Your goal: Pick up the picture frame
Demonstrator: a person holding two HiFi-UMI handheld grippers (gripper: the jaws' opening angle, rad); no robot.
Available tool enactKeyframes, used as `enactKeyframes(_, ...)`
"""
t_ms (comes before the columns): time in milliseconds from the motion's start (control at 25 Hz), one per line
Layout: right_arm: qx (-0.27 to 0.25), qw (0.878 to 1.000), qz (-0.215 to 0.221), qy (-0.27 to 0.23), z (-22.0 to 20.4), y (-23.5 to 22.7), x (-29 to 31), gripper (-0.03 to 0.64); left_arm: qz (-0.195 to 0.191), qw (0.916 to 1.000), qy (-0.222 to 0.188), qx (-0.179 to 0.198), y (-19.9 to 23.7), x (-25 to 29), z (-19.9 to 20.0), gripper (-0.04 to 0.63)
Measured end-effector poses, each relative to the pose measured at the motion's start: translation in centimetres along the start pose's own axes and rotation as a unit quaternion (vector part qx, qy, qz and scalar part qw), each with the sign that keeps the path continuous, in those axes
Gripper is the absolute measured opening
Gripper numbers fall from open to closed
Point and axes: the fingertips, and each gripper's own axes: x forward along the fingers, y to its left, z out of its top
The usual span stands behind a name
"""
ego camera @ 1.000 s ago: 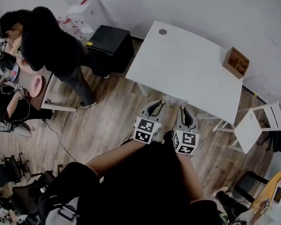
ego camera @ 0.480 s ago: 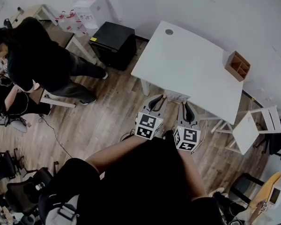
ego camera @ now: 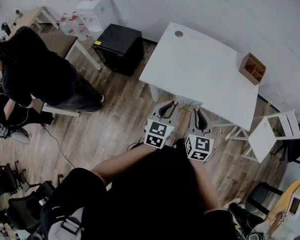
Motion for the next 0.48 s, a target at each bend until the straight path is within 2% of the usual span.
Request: enactKeyframes(480, -0.001, 1.0, 0.002, 0.001, -0.21, 0.42, 0.1, 0.069, 0.0, 1.0, 0.004, -0.005, 0.35, -0.17, -0.33, 0.064)
